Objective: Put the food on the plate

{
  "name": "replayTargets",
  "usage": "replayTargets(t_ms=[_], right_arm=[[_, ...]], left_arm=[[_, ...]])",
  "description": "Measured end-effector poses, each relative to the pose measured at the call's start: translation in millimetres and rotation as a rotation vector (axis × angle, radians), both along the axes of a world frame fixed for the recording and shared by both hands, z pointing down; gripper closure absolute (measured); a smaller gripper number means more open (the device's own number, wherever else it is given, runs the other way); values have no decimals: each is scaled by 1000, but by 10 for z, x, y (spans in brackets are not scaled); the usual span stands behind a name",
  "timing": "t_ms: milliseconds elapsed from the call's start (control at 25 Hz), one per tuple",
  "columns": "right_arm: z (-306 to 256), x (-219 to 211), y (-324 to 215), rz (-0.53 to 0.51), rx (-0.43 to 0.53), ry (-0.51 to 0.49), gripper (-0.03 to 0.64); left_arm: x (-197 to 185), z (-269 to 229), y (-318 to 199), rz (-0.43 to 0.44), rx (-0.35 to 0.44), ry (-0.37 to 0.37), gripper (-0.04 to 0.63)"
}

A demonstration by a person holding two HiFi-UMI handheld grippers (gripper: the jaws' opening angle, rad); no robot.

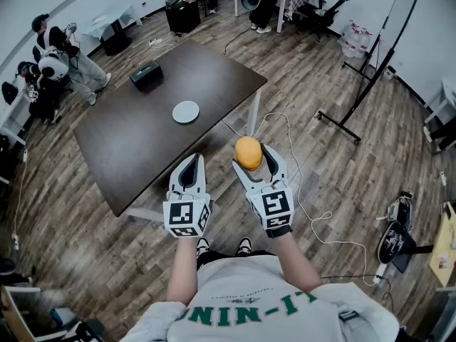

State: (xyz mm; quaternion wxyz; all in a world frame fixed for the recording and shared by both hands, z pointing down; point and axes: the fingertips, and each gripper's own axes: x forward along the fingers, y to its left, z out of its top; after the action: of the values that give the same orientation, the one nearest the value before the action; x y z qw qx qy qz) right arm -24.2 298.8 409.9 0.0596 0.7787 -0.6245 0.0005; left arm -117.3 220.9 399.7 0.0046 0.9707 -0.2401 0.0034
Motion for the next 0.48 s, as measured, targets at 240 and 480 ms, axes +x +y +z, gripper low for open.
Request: replayTargets(t_ms=[240,480], right_arm=[[113,315,210,22,-3,-33,276],[246,473,113,24,-18,-54,276]], left_arm=[[254,122,230,12,-13,-18,584],[543,289,172,48,-35,-39,584]])
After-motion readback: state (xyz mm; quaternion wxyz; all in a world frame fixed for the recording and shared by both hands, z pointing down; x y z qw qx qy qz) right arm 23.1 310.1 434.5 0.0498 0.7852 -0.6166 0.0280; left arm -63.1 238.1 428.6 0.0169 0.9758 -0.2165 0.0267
